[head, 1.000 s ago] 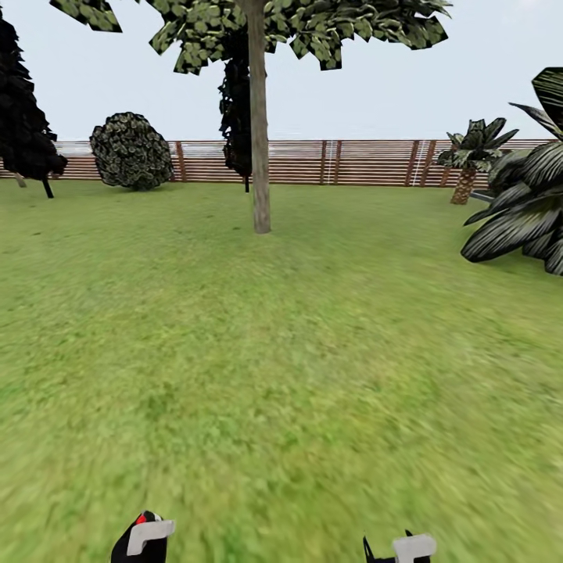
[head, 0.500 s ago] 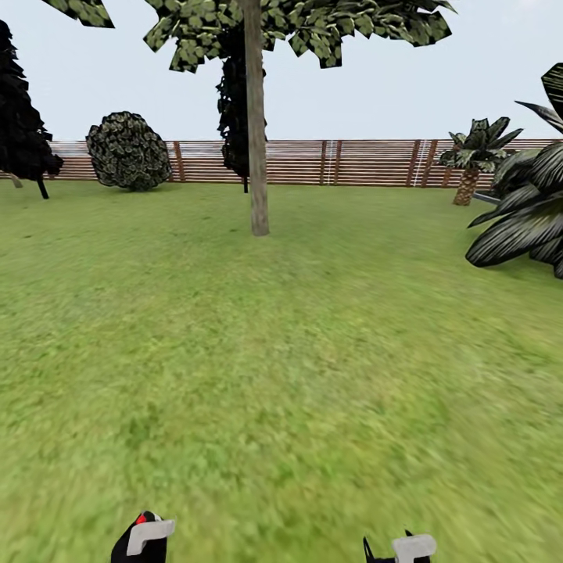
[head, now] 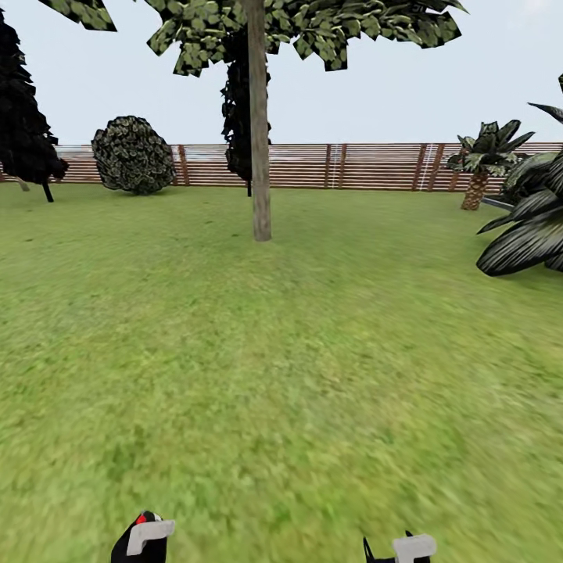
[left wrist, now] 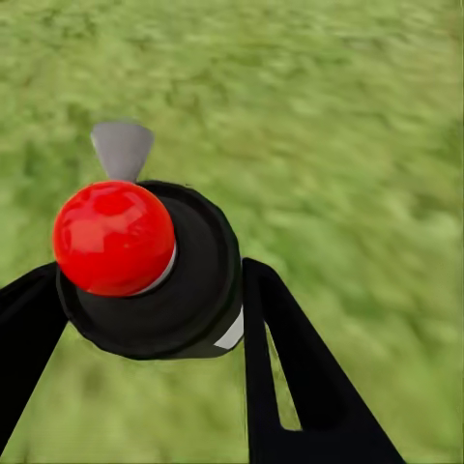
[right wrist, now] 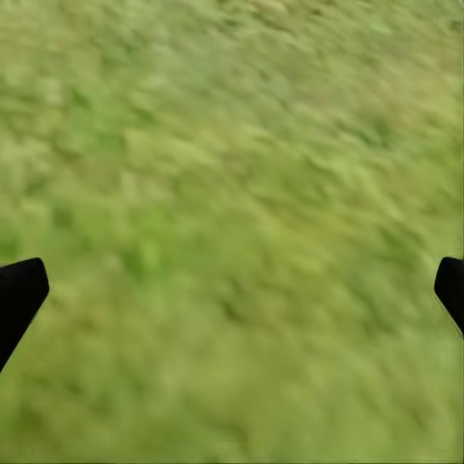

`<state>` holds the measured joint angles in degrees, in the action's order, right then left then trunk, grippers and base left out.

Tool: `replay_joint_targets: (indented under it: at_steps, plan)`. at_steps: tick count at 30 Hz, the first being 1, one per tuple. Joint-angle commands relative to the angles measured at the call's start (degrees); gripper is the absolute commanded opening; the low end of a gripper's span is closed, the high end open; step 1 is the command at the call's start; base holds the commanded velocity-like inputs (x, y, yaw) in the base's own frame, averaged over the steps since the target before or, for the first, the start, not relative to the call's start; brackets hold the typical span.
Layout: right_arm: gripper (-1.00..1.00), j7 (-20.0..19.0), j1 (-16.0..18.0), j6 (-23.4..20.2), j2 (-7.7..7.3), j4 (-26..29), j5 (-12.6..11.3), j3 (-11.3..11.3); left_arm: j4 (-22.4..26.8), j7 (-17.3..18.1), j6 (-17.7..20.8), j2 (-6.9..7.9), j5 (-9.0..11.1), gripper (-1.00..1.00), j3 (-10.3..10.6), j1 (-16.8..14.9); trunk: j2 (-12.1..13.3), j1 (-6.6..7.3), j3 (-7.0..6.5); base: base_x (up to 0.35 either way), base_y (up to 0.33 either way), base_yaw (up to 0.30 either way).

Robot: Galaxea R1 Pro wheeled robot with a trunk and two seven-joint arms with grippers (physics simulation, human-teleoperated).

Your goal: In the garden, pick up the pesticide atomizer on the floor and spray pesticide onto both trees until each tree trunk is fully covered.

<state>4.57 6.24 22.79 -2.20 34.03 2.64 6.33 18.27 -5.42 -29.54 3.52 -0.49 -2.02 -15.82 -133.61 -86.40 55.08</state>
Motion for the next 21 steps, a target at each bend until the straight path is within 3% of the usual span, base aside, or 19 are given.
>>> replay_joint_targets:
  at_steps: [1, 21]
  plan:
    - [1.00, 0.0, 0.0, 0.0, 0.00, 0.0, 0.0, 0.0, 0.0, 0.0, 0.0, 0.00, 0.0, -1.00, 0.0, 0.0, 0.0, 0.00, 0.00, 0.339, -0.072, 0.002]
    - [1.00, -0.1, 0.0, 0.0, 0.00, 0.1, 0.0, 0.0, 0.0, 0.1, 0.0, 0.00, 0.0, -1.00, 0.0, 0.0, 0.0, 0.00, 0.00, 0.339, -0.072, 0.000]
